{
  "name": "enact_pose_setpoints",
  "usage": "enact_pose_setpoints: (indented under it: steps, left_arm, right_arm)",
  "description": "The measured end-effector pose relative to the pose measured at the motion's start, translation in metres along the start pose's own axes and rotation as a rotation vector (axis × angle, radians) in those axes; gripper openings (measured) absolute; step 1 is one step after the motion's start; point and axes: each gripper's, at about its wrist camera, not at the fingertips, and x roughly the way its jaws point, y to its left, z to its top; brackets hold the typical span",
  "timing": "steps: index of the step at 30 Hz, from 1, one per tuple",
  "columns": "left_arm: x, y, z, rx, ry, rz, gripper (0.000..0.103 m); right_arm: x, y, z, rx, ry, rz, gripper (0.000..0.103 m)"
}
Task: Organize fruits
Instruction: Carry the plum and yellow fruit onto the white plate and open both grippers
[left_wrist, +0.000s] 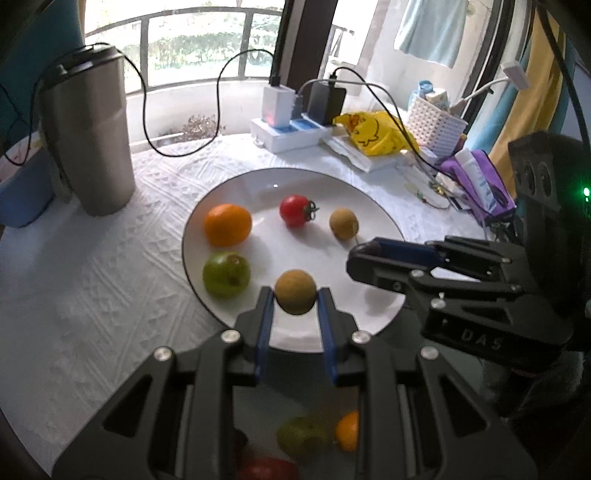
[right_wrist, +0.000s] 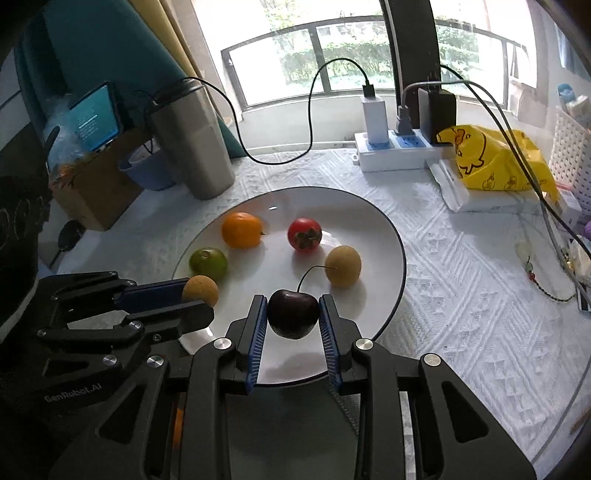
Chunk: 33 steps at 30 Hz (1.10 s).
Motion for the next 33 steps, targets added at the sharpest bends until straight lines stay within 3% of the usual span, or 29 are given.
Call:
enact_pose_setpoints:
  steps: [12, 33]
  left_arm:
    - [0.002, 0.002, 0.001, -0.018, 0.021, -0.018, 0.026]
    - [-0.066, 0.000, -0.019, -0.042, -0.100, -0.007, 0.033]
  right_arm:
    - [0.003, 0.004, 0.001, -0.027, 0.011, -0.045, 0.030]
    - [-0.053, 0.043, -0.007, -0.068, -0.057, -0.063, 0.031]
